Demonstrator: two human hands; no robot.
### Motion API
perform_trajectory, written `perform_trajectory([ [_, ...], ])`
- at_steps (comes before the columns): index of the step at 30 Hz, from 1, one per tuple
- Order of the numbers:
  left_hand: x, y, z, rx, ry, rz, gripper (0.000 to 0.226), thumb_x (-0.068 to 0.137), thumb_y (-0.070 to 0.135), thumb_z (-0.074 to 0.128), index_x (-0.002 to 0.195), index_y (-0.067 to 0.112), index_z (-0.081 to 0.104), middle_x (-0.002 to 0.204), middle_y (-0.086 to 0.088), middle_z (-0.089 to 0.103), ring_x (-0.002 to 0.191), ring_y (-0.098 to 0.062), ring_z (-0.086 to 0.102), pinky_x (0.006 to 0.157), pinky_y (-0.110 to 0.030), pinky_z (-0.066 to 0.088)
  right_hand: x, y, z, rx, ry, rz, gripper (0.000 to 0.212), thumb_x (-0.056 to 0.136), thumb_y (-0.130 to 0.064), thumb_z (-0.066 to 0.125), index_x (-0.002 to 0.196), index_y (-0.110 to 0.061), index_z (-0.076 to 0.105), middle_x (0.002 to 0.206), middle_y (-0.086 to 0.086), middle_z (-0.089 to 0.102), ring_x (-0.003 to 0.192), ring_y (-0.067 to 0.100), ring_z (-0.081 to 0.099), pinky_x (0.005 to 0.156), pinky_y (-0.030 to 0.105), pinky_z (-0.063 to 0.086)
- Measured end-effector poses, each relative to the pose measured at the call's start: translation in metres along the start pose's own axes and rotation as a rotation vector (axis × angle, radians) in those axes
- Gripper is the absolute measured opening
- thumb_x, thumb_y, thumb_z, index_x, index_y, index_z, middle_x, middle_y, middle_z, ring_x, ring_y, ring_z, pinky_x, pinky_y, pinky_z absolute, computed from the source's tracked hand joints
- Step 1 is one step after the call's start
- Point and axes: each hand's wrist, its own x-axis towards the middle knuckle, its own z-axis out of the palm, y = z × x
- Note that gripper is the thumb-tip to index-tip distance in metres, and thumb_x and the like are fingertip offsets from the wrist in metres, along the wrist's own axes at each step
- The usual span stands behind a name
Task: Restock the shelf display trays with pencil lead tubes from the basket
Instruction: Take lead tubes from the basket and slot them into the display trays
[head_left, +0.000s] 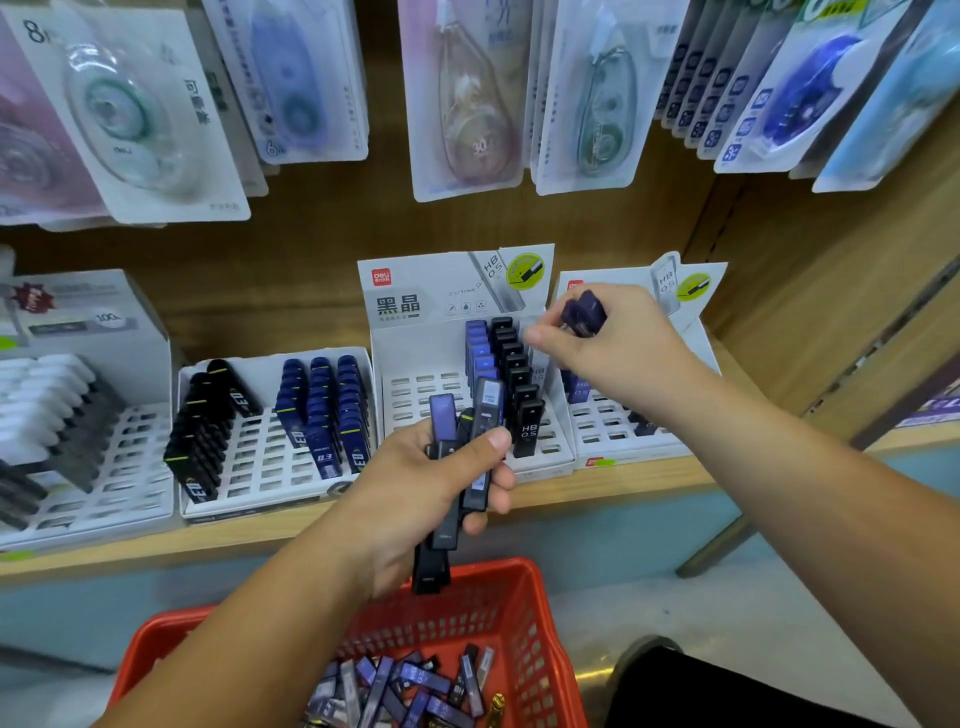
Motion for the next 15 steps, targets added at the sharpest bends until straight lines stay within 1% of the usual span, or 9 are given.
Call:
perform_trajectory([
  [1, 0.0, 0.001, 0.001, 0.017, -0.003, 0.007, 0.023, 0.092, 0.026, 0.075, 0.102, 0.007, 0.067, 0.083, -0.018, 0.07, 0.065, -0.022, 0.064, 0.052, -0.031, 0.043, -0.005, -0.01, -0.003, 0.095, -0.083, 0.023, 0.015, 0.086, -0.03, 0.083, 0.088, -0.018, 0.075, 0.071, 0.004, 0.068, 0.053, 0.012, 0.055, 0.05, 0.026, 0.047],
  [2, 0.0, 0.001, 0.002, 0.022, -0.008, 0.017, 0.022, 0.091, 0.025, 0.076, 0.103, 0.008, 0.067, 0.083, -0.017, 0.07, 0.065, -0.022, 0.064, 0.052, -0.031, 0.043, -0.011, -0.019, -0.005, 0.146, -0.184, 0.053, 0.016, 0.086, -0.029, 0.083, 0.09, -0.016, 0.076, 0.066, 0.006, 0.066, 0.047, 0.012, 0.049, 0.044, 0.024, 0.041],
  [4, 0.001, 0.003, 0.003, 0.008, -0.028, 0.039, 0.019, 0.091, 0.023, 0.076, 0.1, 0.01, 0.068, 0.082, -0.017, 0.07, 0.065, -0.023, 0.063, 0.054, -0.032, 0.041, -0.022, -0.03, -0.005, 0.143, -0.352, 0.083, 0.019, 0.086, -0.024, 0.083, 0.095, -0.01, 0.074, 0.053, -0.004, 0.058, 0.041, 0.011, 0.043, 0.04, 0.021, 0.035],
  [5, 0.001, 0.003, 0.003, 0.002, -0.037, 0.051, 0.018, 0.09, 0.024, 0.076, 0.099, 0.01, 0.068, 0.083, -0.018, 0.069, 0.065, -0.023, 0.063, 0.054, -0.032, 0.041, -0.026, -0.032, -0.003, 0.134, -0.395, 0.095, 0.02, 0.087, -0.022, 0.082, 0.097, -0.007, 0.072, 0.047, -0.008, 0.054, 0.039, 0.01, 0.041, 0.04, 0.02, 0.034],
  [7, 0.002, 0.003, 0.002, -0.006, -0.023, 0.073, 0.024, 0.088, 0.028, 0.077, 0.101, 0.009, 0.069, 0.085, -0.018, 0.07, 0.066, -0.024, 0.064, 0.054, -0.032, 0.041, -0.028, -0.032, -0.001, 0.171, -0.391, 0.139, 0.019, 0.091, -0.017, 0.079, 0.096, -0.005, 0.066, 0.042, -0.009, 0.051, 0.038, 0.012, 0.039, 0.04, 0.022, 0.033],
  [10, 0.002, 0.001, 0.0, -0.028, 0.062, 0.096, 0.037, 0.086, 0.029, 0.078, 0.11, 0.002, 0.068, 0.09, -0.019, 0.073, 0.064, -0.023, 0.067, 0.051, -0.03, 0.043, -0.023, -0.029, -0.005, 0.286, -0.283, 0.189, 0.016, 0.091, -0.01, 0.076, 0.093, -0.001, 0.064, 0.047, -0.004, 0.056, 0.042, 0.017, 0.04, 0.047, 0.028, 0.034],
  [12, 0.001, 0.001, -0.002, -0.046, 0.089, 0.109, 0.033, 0.088, 0.023, 0.077, 0.109, 0.0, 0.066, 0.093, -0.02, 0.072, 0.063, -0.023, 0.067, 0.05, -0.031, 0.043, -0.022, -0.027, -0.007, 0.309, -0.244, 0.198, 0.018, 0.09, -0.01, 0.077, 0.101, 0.001, 0.068, 0.057, 0.005, 0.063, 0.043, 0.019, 0.042, 0.048, 0.03, 0.035],
  [15, 0.002, 0.001, -0.003, -0.057, 0.1, 0.118, 0.023, 0.093, 0.021, 0.073, 0.106, 0.003, 0.066, 0.088, -0.018, 0.072, 0.066, -0.024, 0.067, 0.052, -0.032, 0.043, -0.026, -0.026, -0.01, 0.366, -0.313, 0.175, 0.014, 0.092, -0.013, 0.076, 0.105, -0.009, 0.073, 0.069, 0.013, 0.07, 0.045, 0.02, 0.043, 0.047, 0.028, 0.038],
])
